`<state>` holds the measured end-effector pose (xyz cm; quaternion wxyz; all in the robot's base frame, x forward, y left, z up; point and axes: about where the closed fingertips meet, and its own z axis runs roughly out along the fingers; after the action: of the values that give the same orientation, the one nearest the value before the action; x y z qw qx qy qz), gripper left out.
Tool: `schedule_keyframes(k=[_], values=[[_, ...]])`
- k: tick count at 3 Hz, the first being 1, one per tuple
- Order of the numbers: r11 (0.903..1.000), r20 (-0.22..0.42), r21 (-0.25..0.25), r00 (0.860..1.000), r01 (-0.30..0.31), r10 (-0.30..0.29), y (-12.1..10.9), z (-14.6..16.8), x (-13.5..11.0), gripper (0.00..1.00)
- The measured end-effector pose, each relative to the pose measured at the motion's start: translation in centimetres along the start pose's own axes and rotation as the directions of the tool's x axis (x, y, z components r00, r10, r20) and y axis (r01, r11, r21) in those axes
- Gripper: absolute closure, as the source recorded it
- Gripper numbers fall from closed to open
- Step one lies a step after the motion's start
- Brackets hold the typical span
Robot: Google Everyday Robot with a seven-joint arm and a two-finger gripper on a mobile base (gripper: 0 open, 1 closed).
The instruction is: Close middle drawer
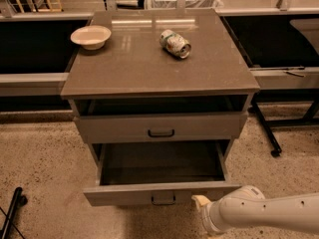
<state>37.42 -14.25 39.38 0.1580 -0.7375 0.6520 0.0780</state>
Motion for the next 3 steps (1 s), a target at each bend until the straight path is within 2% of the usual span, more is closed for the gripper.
schedule_keyframes(k=[1,2,3], values=[[0.9989,0.004,-0.043,1.000,0.018,-0.017,-0.6,1.2,-0.4,0.14],[0.9945,0.007,-0.090,0.999,0.053,-0.053,-2.2,2.4,-0.7,0.37],[0.9928,0.011,-0.092,0.997,0.077,-0.076,-4.2,2.7,-0.6,0.61]])
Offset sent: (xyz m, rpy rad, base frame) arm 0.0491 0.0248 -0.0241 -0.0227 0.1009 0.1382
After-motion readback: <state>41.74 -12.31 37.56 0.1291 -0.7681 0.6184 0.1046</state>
